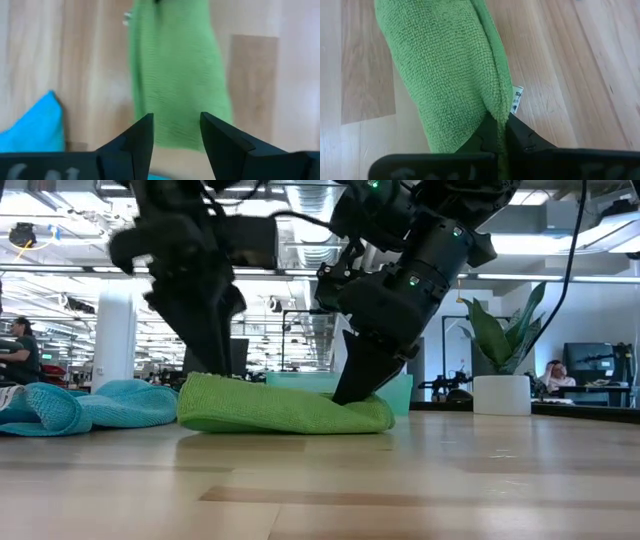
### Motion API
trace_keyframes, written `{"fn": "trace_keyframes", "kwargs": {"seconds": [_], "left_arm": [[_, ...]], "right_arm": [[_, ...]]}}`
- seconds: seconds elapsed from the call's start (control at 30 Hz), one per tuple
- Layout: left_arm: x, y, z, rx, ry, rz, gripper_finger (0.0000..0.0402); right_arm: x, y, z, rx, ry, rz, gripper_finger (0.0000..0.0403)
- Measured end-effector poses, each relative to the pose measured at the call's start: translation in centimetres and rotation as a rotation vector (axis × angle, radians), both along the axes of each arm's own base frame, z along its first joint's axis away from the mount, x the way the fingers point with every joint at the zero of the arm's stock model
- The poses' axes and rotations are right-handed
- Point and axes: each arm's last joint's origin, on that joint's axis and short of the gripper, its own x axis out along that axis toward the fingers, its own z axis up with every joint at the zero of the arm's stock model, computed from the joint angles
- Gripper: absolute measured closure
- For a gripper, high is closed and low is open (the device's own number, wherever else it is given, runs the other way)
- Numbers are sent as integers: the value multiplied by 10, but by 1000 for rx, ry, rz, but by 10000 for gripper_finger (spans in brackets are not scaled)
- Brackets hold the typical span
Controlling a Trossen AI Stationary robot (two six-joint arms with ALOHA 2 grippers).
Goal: Roll microfiber towels into tight, uniform cylinder then place into a basket
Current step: Put the rolled green microfiber cloth into the green bin
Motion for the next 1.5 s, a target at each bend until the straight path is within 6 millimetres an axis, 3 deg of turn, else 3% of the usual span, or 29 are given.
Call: {"fn": "trace_keyframes", "kwargs": {"seconds": [0.17, 0.37, 0.6, 0.9, 1.13, 1.5], "left_arm": [[-2, -25, 11, 24, -50, 44, 249], [3, -52, 13, 144, -278, 17, 249], [-12, -34, -25, 196, -297, 141, 249], [-30, -12, -62, 79, -319, 282, 271], [-35, -10, -67, 79, -293, 269, 278], [-26, -12, -57, 70, -280, 185, 273]], "right_arm": [[0, 0, 0, -3, 6, 3, 372], [-1, 0, -1, -6, 10, 7, 378], [-2, 2, -1, -5, 14, 9, 372], [-1, 3, -1, 10, 11, -11, 373], [-1, 3, -1, 32, 12, -47, 375], [-2, 3, -1, 44, 17, -65, 368]]}}
